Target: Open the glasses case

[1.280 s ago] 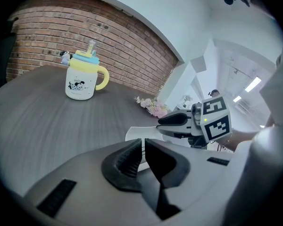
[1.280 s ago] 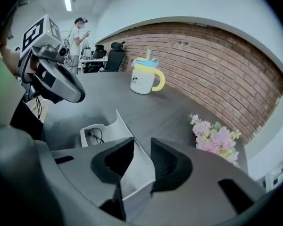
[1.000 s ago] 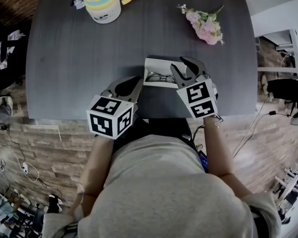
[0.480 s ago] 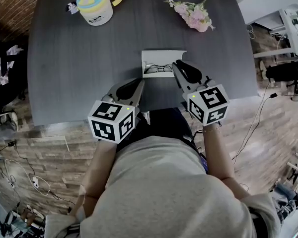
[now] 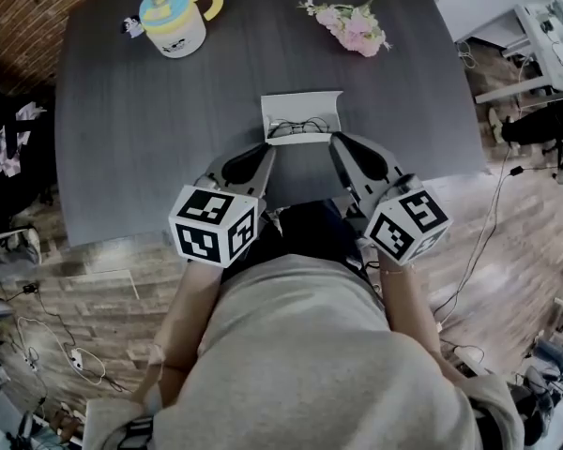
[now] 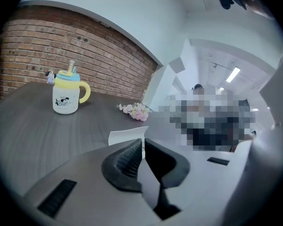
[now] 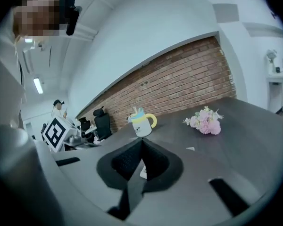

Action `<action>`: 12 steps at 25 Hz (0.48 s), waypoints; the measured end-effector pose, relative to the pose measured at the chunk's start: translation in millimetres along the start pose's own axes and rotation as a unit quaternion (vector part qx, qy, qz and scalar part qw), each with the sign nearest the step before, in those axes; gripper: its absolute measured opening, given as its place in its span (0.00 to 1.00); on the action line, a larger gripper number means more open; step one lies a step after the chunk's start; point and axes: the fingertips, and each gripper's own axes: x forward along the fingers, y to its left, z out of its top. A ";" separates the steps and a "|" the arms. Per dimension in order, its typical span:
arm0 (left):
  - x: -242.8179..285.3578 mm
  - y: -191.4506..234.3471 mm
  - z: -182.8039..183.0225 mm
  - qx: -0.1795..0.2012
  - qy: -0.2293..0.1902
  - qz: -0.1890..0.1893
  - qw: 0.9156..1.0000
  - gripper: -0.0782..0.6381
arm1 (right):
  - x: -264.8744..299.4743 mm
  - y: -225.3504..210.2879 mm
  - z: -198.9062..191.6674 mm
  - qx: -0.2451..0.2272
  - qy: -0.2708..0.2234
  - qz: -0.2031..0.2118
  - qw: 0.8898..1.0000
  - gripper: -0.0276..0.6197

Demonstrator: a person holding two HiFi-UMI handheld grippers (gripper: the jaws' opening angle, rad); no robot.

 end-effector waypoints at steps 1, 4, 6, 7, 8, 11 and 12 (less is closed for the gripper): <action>1.1 -1.8 1.8 0.005 -0.001 -0.003 1.000 0.16 | -3.4 1.3 6.0 0.015 -0.013 -0.002 1.000 0.05; 3.4 -11.7 5.2 0.018 0.001 -0.027 0.999 0.16 | -10.9 3.9 16.2 0.031 -0.032 -0.008 0.999 0.05; 4.6 -17.0 5.9 0.021 0.000 -0.039 0.999 0.16 | -11.7 4.1 15.5 0.028 -0.032 -0.011 0.999 0.05; 5.4 -18.2 5.1 0.021 -0.001 -0.042 0.999 0.16 | -10.8 4.1 13.3 0.029 -0.030 -0.012 0.999 0.05; 6.2 -18.4 3.5 0.022 0.000 -0.041 0.999 0.16 | -9.3 4.5 10.5 0.031 -0.028 -0.013 0.999 0.05; 7.0 -19.1 -1.2 0.031 0.009 -0.041 0.999 0.15 | -3.4 8.7 3.7 0.034 -0.020 -0.017 0.999 0.05; 6.7 -20.5 -1.3 0.035 0.010 -0.043 0.998 0.15 | -2.1 10.8 1.9 0.033 -0.016 -0.017 0.999 0.05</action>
